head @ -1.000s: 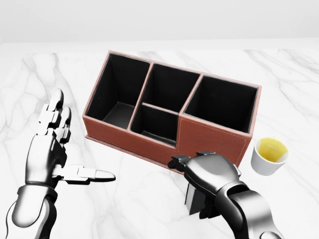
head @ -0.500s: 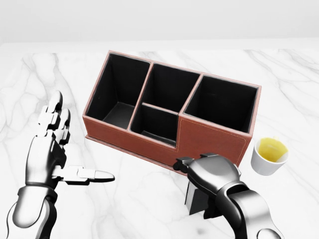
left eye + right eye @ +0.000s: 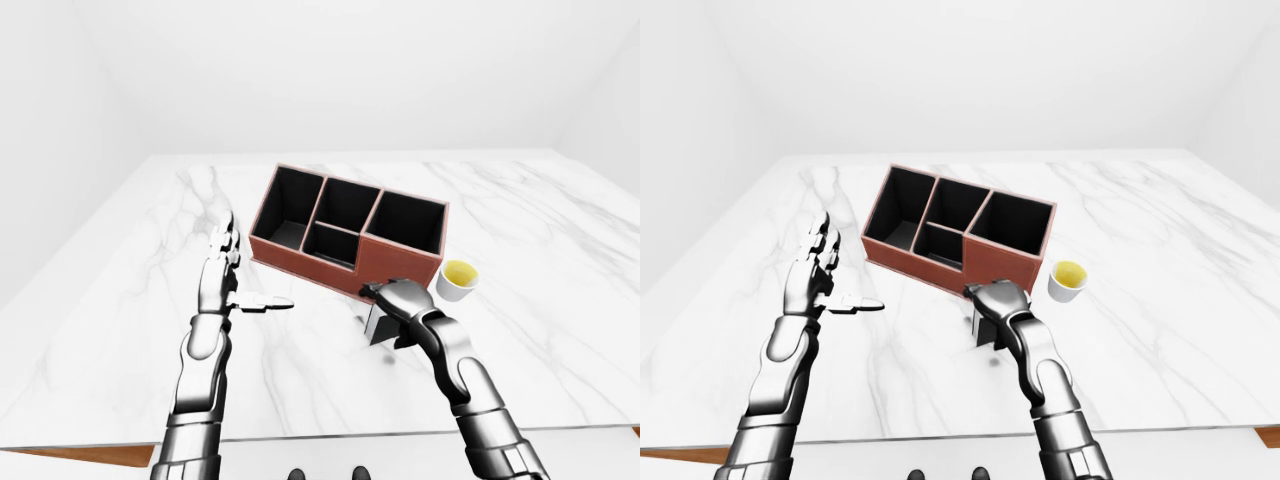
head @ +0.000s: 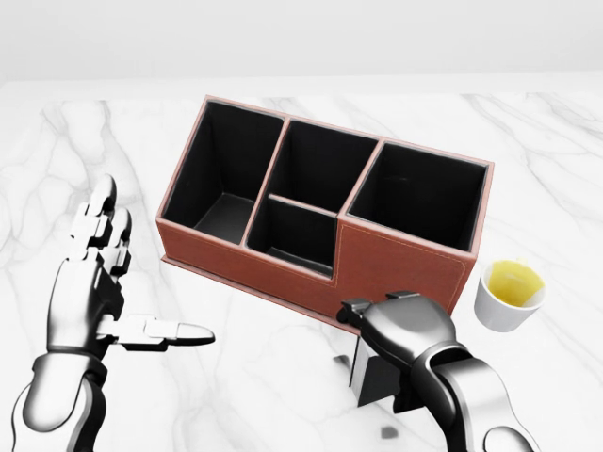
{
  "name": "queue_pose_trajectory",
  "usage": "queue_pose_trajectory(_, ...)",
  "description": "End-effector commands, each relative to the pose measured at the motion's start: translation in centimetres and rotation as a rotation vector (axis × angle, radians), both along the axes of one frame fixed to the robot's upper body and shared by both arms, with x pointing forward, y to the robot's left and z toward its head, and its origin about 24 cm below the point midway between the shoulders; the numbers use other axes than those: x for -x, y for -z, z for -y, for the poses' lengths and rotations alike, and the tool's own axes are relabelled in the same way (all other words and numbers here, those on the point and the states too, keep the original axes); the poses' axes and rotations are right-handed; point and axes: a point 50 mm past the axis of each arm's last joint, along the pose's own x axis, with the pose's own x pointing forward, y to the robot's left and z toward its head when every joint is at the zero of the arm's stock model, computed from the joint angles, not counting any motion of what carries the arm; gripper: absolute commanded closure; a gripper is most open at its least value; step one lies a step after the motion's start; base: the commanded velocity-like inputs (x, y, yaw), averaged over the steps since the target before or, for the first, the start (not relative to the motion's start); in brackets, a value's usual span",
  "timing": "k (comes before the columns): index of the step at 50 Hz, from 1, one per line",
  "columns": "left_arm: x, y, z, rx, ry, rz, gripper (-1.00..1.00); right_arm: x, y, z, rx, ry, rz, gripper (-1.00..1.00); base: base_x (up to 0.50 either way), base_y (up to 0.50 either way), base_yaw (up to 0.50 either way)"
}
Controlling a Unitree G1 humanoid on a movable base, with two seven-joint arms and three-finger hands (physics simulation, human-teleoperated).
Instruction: Pick up the book and place it in the right compartment of the caddy.
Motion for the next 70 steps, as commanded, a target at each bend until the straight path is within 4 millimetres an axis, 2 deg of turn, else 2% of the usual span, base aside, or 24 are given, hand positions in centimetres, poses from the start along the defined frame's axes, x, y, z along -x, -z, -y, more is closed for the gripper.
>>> queue_pose_trajectory(1,0.1,0.1,0.0,0.000,0.003,-0.001,-1.00,-0.2,0.9,0.2,0.022,0.008,-0.018,-0.43,0.00,0.00,0.00)
queue_pose_trajectory(12,0.3,-0.4,-0.2,0.004,0.006,0.018,-1.00,-0.2,1.2,0.2,0.040,0.006,-0.035,-0.44,0.00,0.00,0.00)
queue_pose_trajectory(45,0.3,0.6,-0.8,0.019,0.000,-0.022,-1.00,-0.8,2.5,0.5,0.103,0.015,-0.068,-0.41,0.00,0.00,0.00)
queue_pose_trajectory(47,0.3,0.5,-0.8,0.020,0.000,-0.021,-1.00,-0.8,2.7,0.6,0.109,0.017,-0.073,-0.34,0.00,0.00,0.00)
queue_pose_trajectory(48,0.4,0.5,-0.8,0.020,-0.001,-0.021,-1.00,-0.7,2.8,0.7,0.110,0.019,-0.080,-0.21,0.00,0.00,0.00)
queue_pose_trajectory(51,0.4,0.5,-0.9,0.023,-0.003,-0.019,-1.00,-0.6,3.0,0.8,0.118,0.021,-0.086,0.00,0.00,0.00,0.00)
queue_pose_trajectory(52,0.4,0.5,-0.9,0.023,-0.004,-0.020,-1.00,-0.5,3.0,0.9,0.120,0.022,-0.094,0.17,0.00,0.00,0.00)
queue_pose_trajectory(53,0.4,0.5,-0.9,0.023,-0.004,-0.020,-1.00,-0.5,3.1,0.9,0.120,0.022,-0.095,0.17,0.00,0.00,0.00)
queue_pose_trajectory(54,0.4,0.5,-1.0,0.023,-0.004,-0.019,-1.00,-0.4,3.1,0.9,0.120,0.023,-0.096,0.73,0.00,0.00,0.00)
queue_pose_trajectory(56,0.4,0.5,-1.0,0.023,-0.005,-0.018,-1.00,-0.4,3.1,1.0,0.123,0.023,-0.095,1.00,0.00,0.00,0.00)
queue_pose_trajectory(65,0.4,0.6,-1.0,0.025,-0.005,-0.023,-1.00,-0.3,3.0,0.7,0.108,0.018,-0.077,1.00,0.00,0.00,0.00)
queue_pose_trajectory(70,0.4,0.5,-0.9,0.025,-0.004,-0.020,-1.00,-0.3,2.1,0.3,0.067,0.011,-0.039,1.00,0.00,0.00,0.00)
